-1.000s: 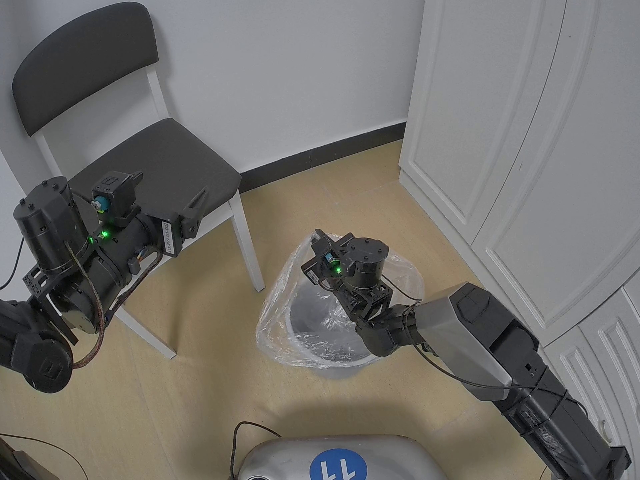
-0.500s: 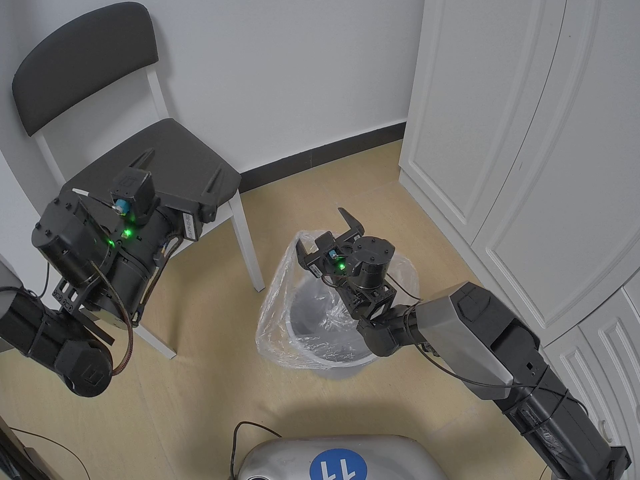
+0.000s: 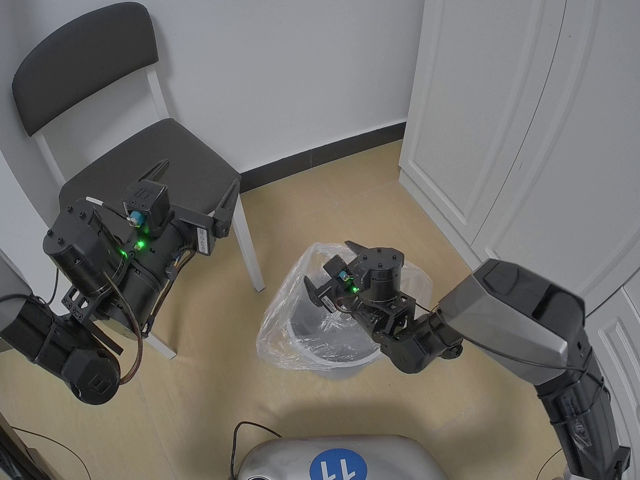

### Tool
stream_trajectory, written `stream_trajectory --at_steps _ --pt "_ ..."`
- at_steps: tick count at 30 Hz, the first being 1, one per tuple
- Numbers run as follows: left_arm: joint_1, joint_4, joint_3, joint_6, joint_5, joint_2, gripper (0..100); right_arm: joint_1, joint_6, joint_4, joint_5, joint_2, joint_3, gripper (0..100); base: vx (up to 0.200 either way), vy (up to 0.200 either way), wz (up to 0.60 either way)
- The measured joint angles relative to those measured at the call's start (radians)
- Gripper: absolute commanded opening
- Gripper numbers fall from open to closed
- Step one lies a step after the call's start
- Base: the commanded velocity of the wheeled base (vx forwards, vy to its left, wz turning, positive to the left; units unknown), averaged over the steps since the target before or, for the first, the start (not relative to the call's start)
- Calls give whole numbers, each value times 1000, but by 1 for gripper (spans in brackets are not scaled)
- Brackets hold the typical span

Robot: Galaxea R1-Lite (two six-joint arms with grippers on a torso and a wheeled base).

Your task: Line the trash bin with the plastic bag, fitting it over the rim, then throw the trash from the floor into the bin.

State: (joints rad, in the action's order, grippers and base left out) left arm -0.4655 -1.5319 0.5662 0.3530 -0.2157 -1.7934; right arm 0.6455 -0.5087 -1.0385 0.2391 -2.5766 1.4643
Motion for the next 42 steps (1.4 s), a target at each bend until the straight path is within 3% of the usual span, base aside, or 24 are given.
stream_trajectory --at_steps 10,16,18,22,28,32,38,42 --pt "-88 4 -39 -27 -1 31 100 23 187 60 0 277 -383 100 0 0 0" --pt "-170 37 -44 -73 -8 37 100 26 357 260 -1 496 -512 100 0 0 0" --pt "-206 78 -37 -127 -9 36 100 21 410 337 0 565 -534 100 0 0 0" --pt "-274 202 2 -318 -11 35 100 6 472 422 11 655 -556 100 0 0 0" --pt "-357 524 155 -610 -14 36 100 -21 647 497 34 712 -560 100 0 0 0" --pt "-387 622 253 -687 -25 31 100 -48 748 440 26 720 -575 100 0 0 0" --pt "-411 735 322 -711 -36 16 100 -77 700 330 11 718 -606 100 0 0 0" --pt "-406 741 338 -629 -60 -1 100 -106 629 324 27 709 -612 100 0 0 0"
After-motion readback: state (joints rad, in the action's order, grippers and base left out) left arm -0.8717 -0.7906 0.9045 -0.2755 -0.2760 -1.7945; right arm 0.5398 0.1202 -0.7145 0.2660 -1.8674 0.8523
